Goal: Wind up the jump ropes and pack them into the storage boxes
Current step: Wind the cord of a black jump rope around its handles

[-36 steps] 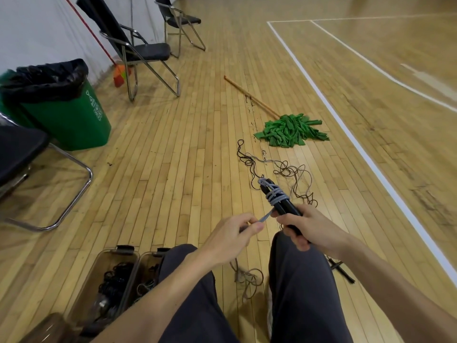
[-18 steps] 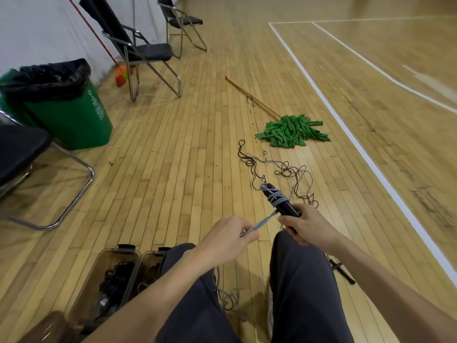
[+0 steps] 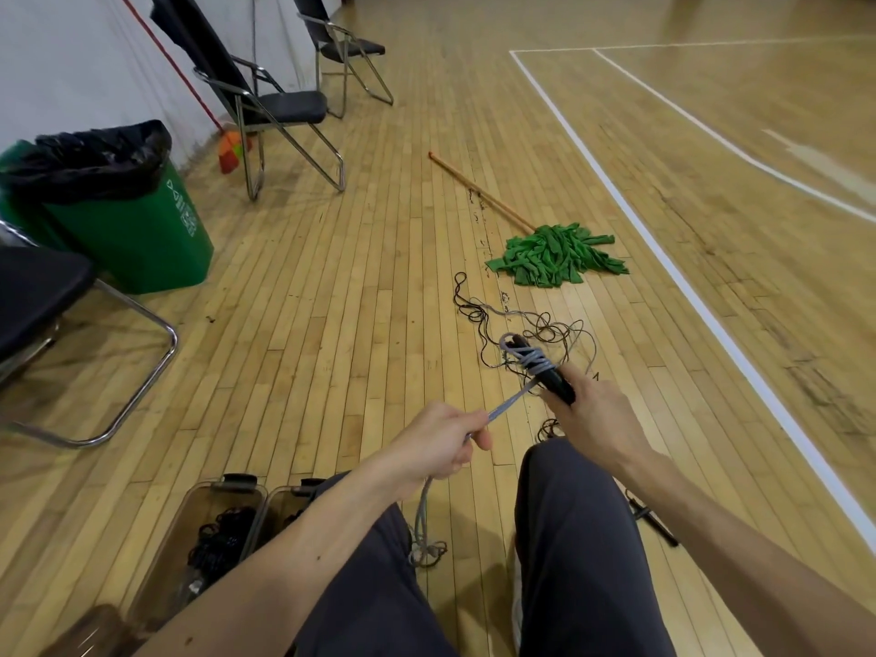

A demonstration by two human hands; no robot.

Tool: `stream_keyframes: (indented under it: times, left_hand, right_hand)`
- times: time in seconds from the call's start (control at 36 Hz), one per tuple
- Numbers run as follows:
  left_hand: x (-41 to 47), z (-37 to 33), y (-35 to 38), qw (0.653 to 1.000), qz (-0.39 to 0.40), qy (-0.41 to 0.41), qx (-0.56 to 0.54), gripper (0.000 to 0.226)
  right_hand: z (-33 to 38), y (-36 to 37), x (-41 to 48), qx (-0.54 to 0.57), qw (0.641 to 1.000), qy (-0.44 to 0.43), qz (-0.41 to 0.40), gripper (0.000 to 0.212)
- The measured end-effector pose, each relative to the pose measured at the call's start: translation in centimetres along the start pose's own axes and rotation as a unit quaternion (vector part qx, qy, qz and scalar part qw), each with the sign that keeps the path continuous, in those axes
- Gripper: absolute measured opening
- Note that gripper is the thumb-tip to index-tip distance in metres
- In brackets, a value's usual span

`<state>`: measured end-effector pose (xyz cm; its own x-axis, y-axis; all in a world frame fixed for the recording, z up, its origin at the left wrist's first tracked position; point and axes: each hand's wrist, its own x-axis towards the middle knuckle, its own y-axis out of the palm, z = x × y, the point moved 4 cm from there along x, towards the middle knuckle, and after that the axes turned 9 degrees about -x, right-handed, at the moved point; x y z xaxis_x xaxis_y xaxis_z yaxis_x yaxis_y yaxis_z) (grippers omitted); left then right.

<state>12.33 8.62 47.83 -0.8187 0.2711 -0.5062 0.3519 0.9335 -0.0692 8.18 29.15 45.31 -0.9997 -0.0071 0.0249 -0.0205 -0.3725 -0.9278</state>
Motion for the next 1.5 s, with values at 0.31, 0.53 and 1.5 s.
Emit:
stream_keyframes:
  times: [0.31,0.53,1.5]
  left_hand:
    - [-1.9,-5.5,0.4,0.809,-0.112,0.205,0.540,0.025]
    - [-2.7,-9.5,0.0,0.758,-0.033,0.301,0.577,0.023]
    - [0.3,-5.9,-2.4,0.962,0.201,0.172,0.062,0.028]
  right_hand:
    - [1.2,1.3,-0.6,0.091,0.950,0.079,0.289,0.011]
    - [3.1,-0.7,-3.2,0.130,0.888,0.034,0.439,0.024]
    - [9.2,-6.3,-8.1,0.336,0.865,-0.183,0.324,0.012]
